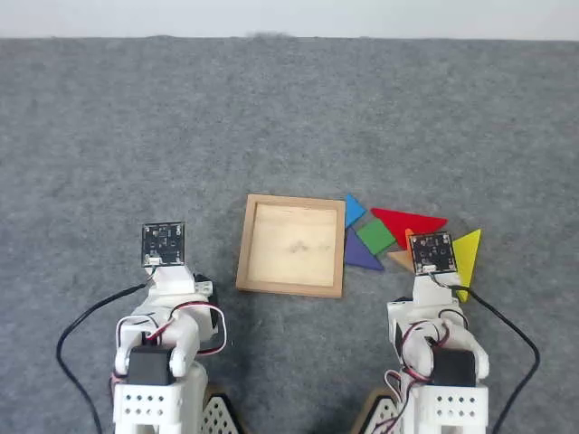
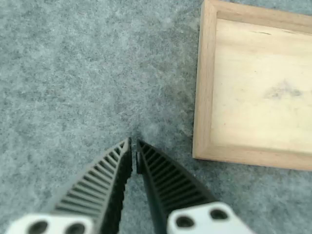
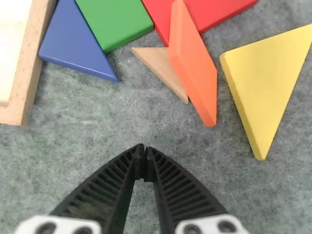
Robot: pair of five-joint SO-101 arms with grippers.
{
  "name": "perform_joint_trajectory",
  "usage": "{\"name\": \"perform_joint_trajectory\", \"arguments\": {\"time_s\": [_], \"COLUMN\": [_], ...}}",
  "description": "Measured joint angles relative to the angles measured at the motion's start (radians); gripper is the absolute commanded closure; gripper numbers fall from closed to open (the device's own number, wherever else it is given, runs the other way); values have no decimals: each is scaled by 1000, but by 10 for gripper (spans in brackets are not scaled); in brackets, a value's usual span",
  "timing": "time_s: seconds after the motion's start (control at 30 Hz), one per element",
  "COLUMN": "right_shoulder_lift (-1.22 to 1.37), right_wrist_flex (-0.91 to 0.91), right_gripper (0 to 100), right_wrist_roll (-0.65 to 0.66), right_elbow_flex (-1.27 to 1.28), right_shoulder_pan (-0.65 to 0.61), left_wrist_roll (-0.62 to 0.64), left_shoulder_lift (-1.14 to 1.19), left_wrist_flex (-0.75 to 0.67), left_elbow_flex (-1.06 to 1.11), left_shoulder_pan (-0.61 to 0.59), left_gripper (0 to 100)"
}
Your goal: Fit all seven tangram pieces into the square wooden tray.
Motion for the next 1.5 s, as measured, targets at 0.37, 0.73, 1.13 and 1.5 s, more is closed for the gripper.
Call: {"name": "perform_joint_trajectory", "arguments": {"time_s": [0.37,0.73,1.13,1.5], "right_shoulder_lift": [0,195,1278,1814], "right_wrist_flex": [-370,-215,-245,-229], "right_gripper": [988,939,745,707], "right_wrist_roll": [330,279,262,494], "right_elbow_flex": [-5,-373,-872,-1224], "right_shoulder_pan": [245,87,12,-61], "left_wrist_roll": [0,0,0,0], "left_shoulder_lift": [0,0,0,0], "left_wrist_flex": [0,0,0,0], "left_elbow_flex": [0,0,0,0], "left_shoulder_pan": [0,0,0,0], "left_gripper": [986,986,986,986]}}
